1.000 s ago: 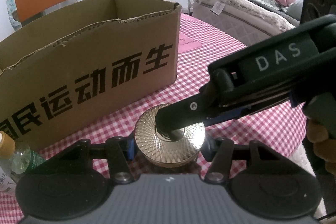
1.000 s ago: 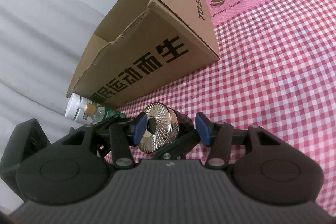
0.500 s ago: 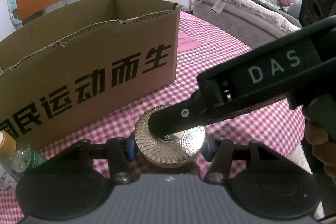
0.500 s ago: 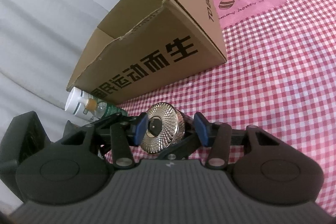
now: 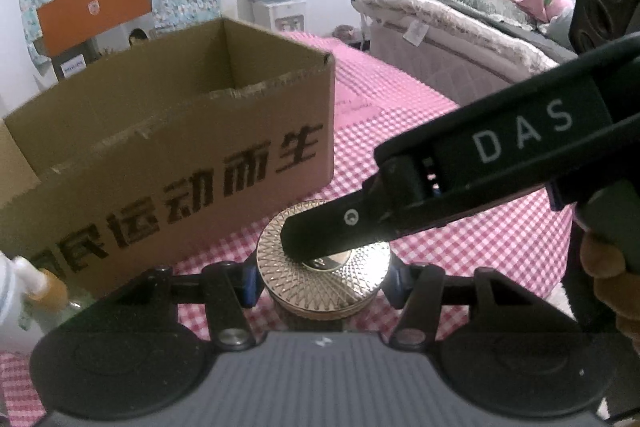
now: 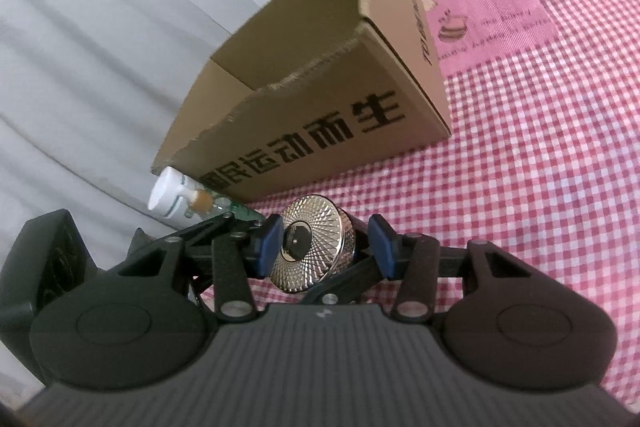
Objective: Organize rigid objects
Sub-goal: 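Carry the jar into the box and open the right tool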
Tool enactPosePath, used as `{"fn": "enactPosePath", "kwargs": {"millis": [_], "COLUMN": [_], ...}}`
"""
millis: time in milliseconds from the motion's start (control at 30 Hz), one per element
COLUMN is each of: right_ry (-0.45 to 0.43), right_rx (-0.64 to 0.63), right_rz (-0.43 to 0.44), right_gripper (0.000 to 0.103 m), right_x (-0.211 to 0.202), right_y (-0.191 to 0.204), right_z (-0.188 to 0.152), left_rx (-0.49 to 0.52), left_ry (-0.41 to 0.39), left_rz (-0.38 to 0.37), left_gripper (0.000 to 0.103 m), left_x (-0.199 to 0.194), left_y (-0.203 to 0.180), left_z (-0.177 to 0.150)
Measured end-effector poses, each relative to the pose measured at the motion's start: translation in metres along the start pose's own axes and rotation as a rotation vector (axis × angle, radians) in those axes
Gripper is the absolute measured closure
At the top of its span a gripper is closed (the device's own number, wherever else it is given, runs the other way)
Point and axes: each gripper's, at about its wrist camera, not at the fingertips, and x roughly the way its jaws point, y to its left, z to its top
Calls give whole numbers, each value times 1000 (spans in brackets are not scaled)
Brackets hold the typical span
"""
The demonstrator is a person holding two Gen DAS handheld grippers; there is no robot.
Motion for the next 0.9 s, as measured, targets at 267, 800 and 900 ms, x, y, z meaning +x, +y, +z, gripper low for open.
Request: {"fn": "enactPosePath", "kwargs": {"millis": [267,800,900], "right_ry": [-78,122,194], "right_rx": [-91,-66,-49], "right_rz": [48,54,10], "right_gripper": [57,56,56], "right_x": [-25,75,109], "right_y": [48,90,83], "right_z": [31,212,234], "left_rx": [42,-157,-212], "left_ry": [-88,160,229], "left_rz": [63,28,10], "left_gripper": [46,46,46], "left_x": [-46,25,55], "left_y": [15,147,166], "left_z": [45,168,172]}}
